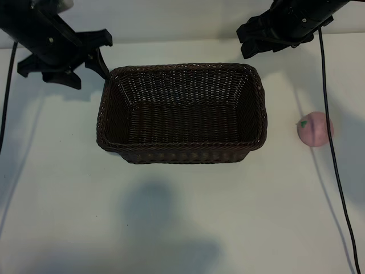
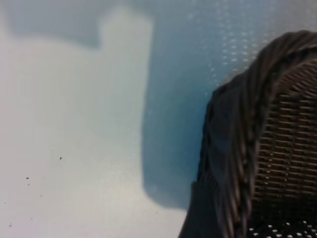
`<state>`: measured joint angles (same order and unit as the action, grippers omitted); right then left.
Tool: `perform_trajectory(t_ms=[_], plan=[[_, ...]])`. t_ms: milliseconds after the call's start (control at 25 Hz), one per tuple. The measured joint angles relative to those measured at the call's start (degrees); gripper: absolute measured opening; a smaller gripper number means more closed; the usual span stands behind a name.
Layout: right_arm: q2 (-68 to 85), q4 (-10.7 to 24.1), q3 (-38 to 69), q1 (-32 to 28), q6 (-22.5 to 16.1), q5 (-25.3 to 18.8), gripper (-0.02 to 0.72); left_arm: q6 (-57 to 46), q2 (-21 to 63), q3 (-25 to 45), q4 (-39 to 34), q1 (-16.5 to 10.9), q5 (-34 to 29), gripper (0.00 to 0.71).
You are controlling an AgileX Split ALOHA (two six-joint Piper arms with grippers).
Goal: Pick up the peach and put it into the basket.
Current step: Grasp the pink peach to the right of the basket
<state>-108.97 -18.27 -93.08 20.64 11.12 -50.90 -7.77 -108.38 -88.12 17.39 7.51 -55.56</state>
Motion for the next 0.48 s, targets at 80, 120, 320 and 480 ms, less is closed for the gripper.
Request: perform_trajectory(t_ms=[80, 120, 320, 480], plan=[[0.0, 0.0, 0.0, 0.0, 0.0, 0.0, 0.585, 0.54, 0.0, -1.74, -0.99, 0.0, -2.04, 0.537], [0.0, 0.0, 0.0, 0.0, 0.0, -0.05, 0.585, 0.78, 0.0, -2.62, -1.86, 0.0, -3.06, 0.537], [0.0, 0.07, 0.0, 0.0, 0.0, -0.57, 0.585, 1.17, 1.31, -4.04, -6.79, 0.0, -5.58, 0.537], [0.0, 0.13, 0.0, 0.0, 0.0, -0.62, 0.585, 1.31, 1.99, -4.08, -8.37, 0.0, -6.21, 0.537]])
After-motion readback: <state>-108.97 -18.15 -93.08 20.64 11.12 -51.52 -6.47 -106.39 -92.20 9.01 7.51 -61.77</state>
